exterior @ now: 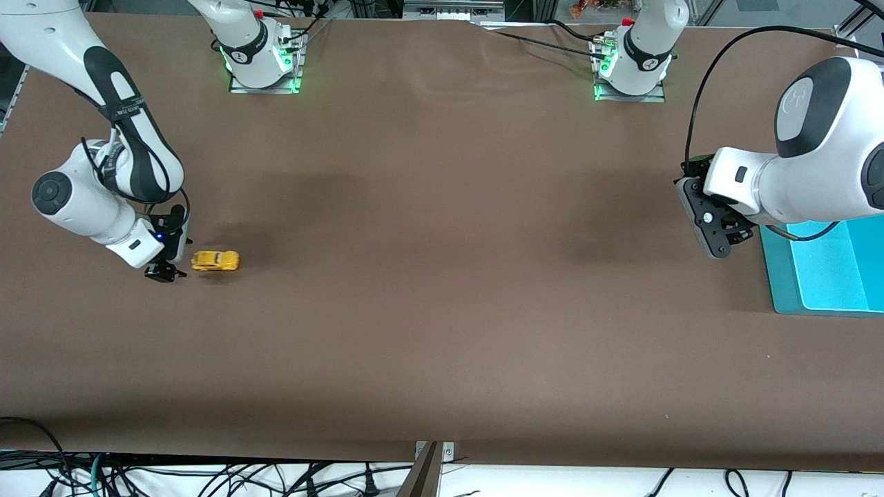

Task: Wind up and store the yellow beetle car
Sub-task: 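Drag the car backward along the table with the right gripper, then release the car to roll toward the tray while the left gripper lowers, then lower the left gripper over the car beside the teal tray, then close the left gripper around the yellow car, then lift the car with the left gripper and lower it into the tray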

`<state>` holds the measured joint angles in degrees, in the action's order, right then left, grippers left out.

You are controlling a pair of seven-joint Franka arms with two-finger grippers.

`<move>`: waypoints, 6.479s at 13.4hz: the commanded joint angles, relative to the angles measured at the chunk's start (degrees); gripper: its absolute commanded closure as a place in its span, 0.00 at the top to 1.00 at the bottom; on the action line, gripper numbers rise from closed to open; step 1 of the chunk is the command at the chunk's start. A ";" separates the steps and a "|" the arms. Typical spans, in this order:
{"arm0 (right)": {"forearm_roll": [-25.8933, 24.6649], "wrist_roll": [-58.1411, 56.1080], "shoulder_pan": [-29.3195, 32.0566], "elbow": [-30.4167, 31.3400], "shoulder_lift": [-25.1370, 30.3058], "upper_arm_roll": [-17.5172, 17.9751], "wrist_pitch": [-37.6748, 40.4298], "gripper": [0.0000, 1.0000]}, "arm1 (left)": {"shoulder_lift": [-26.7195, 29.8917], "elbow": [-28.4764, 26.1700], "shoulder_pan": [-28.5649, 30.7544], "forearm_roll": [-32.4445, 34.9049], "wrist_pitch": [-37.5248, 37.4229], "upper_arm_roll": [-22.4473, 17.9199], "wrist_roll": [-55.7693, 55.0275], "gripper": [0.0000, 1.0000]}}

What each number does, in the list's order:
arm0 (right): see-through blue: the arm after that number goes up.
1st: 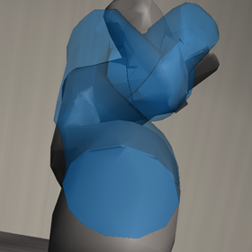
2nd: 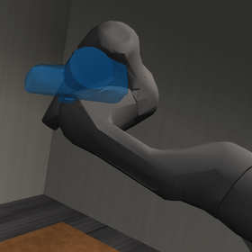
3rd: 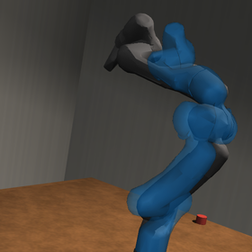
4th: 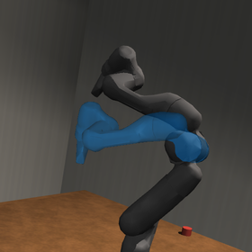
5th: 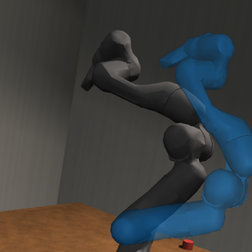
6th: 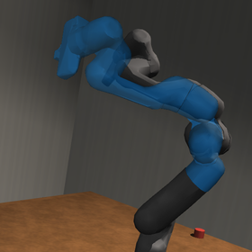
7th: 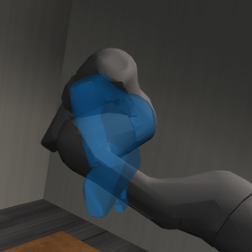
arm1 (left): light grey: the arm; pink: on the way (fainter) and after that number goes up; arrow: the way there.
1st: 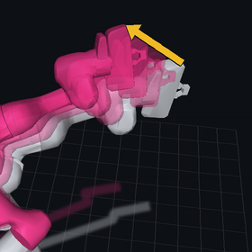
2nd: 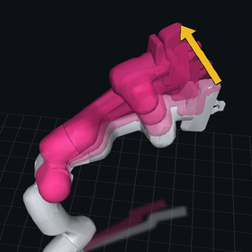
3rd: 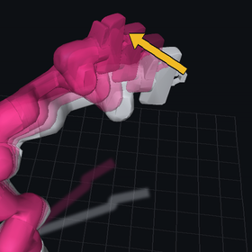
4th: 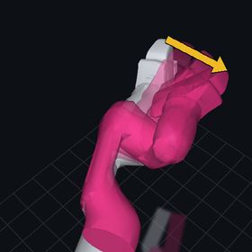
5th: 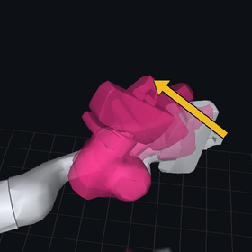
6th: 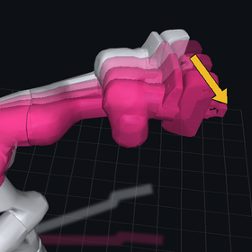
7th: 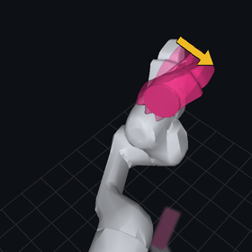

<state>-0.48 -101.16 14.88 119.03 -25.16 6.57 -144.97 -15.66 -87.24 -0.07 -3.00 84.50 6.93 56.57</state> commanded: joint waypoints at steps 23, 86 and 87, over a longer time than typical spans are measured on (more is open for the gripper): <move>0.40 59.30 -3.10 -17.34 21.56 2.39 37.21 1.00 | 2.13 -12.51 1.74 1.24 11.29 -4.72 21.98 1.00; 0.92 91.23 -9.08 -26.66 22.88 -0.69 50.66 1.00 | -8.32 -8.21 29.32 4.66 28.87 -7.02 67.52 0.02; 0.92 91.23 -9.08 -26.66 22.88 -0.69 50.66 1.00 | -9.46 -8.03 29.42 7.45 29.40 -6.93 67.97 0.02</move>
<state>0.28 -10.01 5.84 93.83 -1.78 5.92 -95.24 -22.64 -97.47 28.63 1.71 114.14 -0.75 122.38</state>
